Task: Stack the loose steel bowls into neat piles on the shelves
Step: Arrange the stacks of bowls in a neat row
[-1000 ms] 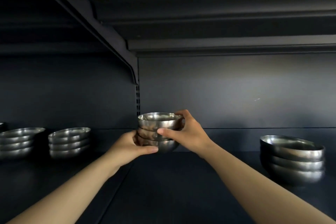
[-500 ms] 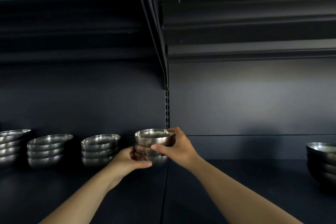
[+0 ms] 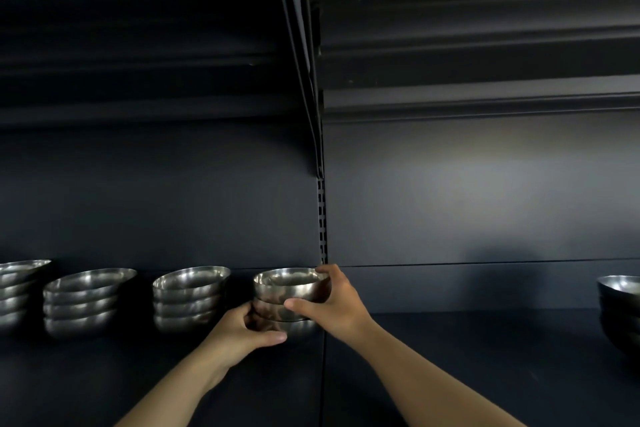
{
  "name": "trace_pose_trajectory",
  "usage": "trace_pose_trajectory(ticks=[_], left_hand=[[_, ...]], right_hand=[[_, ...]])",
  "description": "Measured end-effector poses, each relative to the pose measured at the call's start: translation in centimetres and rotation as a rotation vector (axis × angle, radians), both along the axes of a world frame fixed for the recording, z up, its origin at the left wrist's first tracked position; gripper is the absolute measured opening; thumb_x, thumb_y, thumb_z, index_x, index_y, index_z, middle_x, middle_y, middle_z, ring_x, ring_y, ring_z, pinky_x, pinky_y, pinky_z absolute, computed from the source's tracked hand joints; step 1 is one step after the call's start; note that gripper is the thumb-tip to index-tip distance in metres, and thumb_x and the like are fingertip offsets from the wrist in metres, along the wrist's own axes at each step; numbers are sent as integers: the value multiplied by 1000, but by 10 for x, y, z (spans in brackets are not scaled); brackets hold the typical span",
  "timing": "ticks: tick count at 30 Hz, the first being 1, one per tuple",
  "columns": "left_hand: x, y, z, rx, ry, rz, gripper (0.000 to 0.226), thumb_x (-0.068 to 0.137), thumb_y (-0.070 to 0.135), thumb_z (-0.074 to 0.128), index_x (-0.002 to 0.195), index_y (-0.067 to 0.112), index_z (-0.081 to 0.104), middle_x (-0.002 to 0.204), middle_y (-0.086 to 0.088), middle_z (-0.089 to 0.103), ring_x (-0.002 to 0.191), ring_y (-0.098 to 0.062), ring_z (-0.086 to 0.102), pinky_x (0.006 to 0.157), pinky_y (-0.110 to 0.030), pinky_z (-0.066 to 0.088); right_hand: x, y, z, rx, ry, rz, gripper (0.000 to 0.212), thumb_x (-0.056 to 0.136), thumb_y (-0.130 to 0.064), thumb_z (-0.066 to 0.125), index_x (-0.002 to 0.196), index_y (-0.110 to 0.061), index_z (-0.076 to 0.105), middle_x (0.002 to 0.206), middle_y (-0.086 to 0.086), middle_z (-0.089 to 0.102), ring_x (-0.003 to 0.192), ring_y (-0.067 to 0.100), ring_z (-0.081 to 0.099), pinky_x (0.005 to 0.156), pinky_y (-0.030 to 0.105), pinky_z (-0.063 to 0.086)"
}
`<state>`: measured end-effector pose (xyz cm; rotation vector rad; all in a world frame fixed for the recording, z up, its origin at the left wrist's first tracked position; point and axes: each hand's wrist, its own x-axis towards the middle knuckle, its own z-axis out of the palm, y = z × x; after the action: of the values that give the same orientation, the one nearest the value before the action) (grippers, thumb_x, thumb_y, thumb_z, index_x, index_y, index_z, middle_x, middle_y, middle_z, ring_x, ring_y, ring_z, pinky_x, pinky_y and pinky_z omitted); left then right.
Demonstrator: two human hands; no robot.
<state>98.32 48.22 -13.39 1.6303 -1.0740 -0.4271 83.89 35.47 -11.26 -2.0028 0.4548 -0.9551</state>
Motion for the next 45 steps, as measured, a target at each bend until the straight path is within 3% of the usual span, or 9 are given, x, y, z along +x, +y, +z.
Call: trace_pose_trajectory(ticks=[9, 14, 21, 25, 30, 35, 40, 42, 45], left_hand=[[10, -7, -8, -55, -46, 37, 33, 65, 8, 84, 94, 16, 71, 85, 1, 76, 90, -15, 69, 88, -28, 48], [12, -13, -12, -106, -78, 54, 29, 67, 1, 81, 92, 14, 71, 84, -1, 76, 86, -14, 69, 82, -25, 47], [13, -19, -15, -157, -121, 58, 32, 67, -8, 78, 85, 17, 69, 72, 5, 74, 75, -5, 65, 62, 0, 46], [13, -19, -14, -147, -133, 44, 33, 67, -10, 77, 84, 18, 70, 73, 4, 75, 75, -3, 65, 63, 1, 45], [17, -16, -15, -91, -167, 76, 31, 66, -4, 80, 87, 18, 71, 79, 3, 76, 80, -8, 69, 69, -5, 49], [6, -8, -10, -81, -218, 188, 39, 58, 4, 88, 81, 31, 70, 72, 6, 75, 80, -13, 70, 83, -29, 51], [-27, -1, 8, -124, -253, 299, 39, 60, 7, 88, 46, 34, 64, 51, 21, 65, 68, -3, 62, 54, 3, 36], [-43, 1, 14, -131, -280, 311, 37, 64, 7, 86, 50, 36, 66, 54, 19, 67, 70, -7, 64, 54, 1, 37], [-80, 0, 19, -110, -283, 305, 21, 66, 13, 85, 82, 22, 74, 76, 4, 74, 85, -19, 68, 79, -18, 48]], right_hand=[[4, 2, -1, -36, 20, 34, 70, 60, -45, 81, 115, -37, 38, 115, -15, 40, 101, -1, 47, 76, 11, 40], [5, 0, -1, -40, 45, 13, 72, 64, -40, 80, 121, -32, 37, 118, -11, 38, 108, 6, 47, 87, 19, 41], [7, -1, -3, -29, 56, 3, 72, 66, -39, 80, 123, -31, 36, 122, -9, 37, 114, 10, 46, 96, 24, 42], [7, -1, -4, -35, 52, 3, 73, 66, -40, 80, 124, -30, 36, 123, -9, 37, 112, 8, 46, 92, 20, 40], [5, 0, -4, -29, 58, 3, 73, 67, -38, 79, 124, -32, 35, 123, -10, 36, 111, 7, 44, 90, 17, 38], [-6, 6, 3, -30, 50, -14, 74, 69, -37, 78, 127, -31, 32, 122, -10, 36, 108, 6, 42, 91, 17, 38], [-37, 17, 19, -58, 28, -40, 74, 74, -35, 76, 132, -27, 31, 128, -6, 37, 111, 10, 42, 91, 20, 37], [-58, 22, 24, -121, 54, -45, 73, 75, -34, 75, 134, -25, 32, 130, -3, 39, 117, 14, 44, 92, 21, 37], [-94, 23, 30, -244, 121, -60, 68, 77, -36, 72, 133, -22, 37, 132, 1, 43, 121, 19, 44, 92, 23, 35]])
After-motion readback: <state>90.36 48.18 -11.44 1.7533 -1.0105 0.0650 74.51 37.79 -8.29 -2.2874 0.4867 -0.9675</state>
